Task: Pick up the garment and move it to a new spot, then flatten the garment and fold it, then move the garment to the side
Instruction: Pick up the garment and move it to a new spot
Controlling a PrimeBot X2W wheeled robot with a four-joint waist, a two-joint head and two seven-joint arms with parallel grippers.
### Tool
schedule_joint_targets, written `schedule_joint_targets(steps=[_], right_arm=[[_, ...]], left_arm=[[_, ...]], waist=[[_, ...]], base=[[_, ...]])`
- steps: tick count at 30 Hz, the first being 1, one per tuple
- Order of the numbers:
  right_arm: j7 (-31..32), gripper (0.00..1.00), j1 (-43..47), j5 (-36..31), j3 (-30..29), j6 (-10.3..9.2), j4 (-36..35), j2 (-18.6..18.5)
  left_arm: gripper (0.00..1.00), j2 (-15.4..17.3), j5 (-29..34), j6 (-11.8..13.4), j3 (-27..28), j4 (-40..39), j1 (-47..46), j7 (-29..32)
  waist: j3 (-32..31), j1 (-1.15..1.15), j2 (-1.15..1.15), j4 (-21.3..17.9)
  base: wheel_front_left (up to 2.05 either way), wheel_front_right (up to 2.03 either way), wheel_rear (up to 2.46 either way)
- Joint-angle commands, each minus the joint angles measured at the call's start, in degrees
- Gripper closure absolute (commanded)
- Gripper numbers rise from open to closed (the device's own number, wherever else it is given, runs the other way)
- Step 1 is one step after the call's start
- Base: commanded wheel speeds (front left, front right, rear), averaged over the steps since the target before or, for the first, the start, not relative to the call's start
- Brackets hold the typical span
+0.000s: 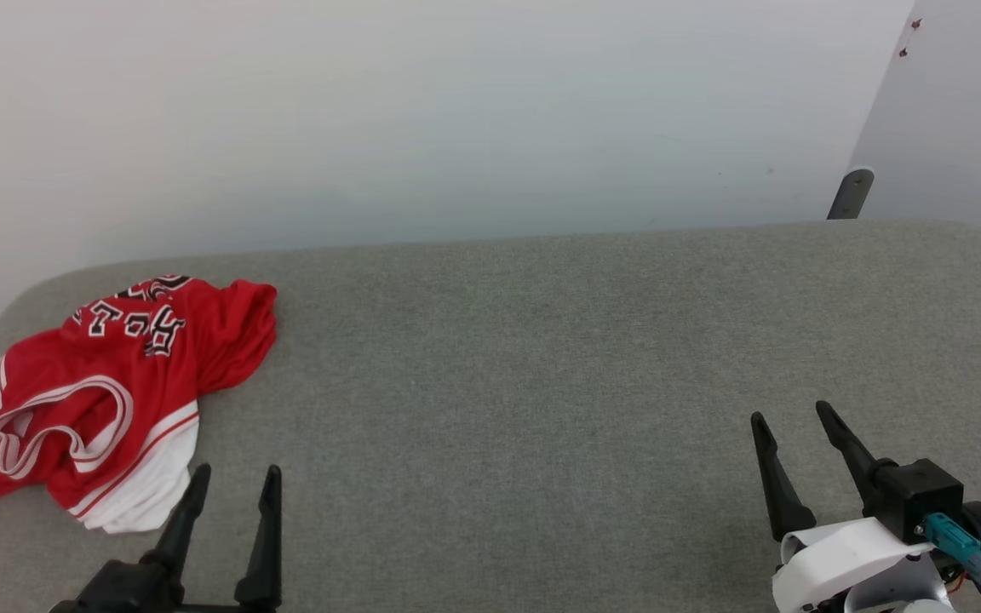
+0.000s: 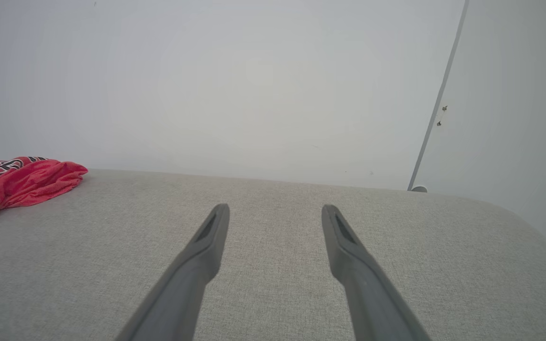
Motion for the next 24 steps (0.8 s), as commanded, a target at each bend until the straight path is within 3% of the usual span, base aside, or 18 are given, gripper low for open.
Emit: schedule_joint_targets(steps=[1, 10, 24], right_arm=[[-0.1, 0.0, -0.1, -0.5, -0.1, 0.04, -0.2, 0.1], [0.3, 0.0, 1.3, 0.2, -0.2, 0.04, 0.0, -0.1], [0.5, 0.0, 1.8, 2.3, 4.3, 0.03, 2.0, 0.2]], left_arm=[[0.0, 0.1, -0.1, 0.0, 0.0, 0.1, 0.5, 0.0], [0.0, 0.2, -1.8, 0.3, 1.0, 1.7, -0.5, 0.3], [0.0, 3.0, -2.1, 2.8, 3.4, 1.9, 0.4, 3.4]], waist=[[0.0, 0.0, 0.0, 0.1], [-1.3, 0.0, 0.0, 3.4], [-5.8, 0.0, 0.0, 18.7]], base=[[0.0, 0.0, 0.0], [0.0, 0.0, 0.0], [0.0, 0.0, 0.0]])
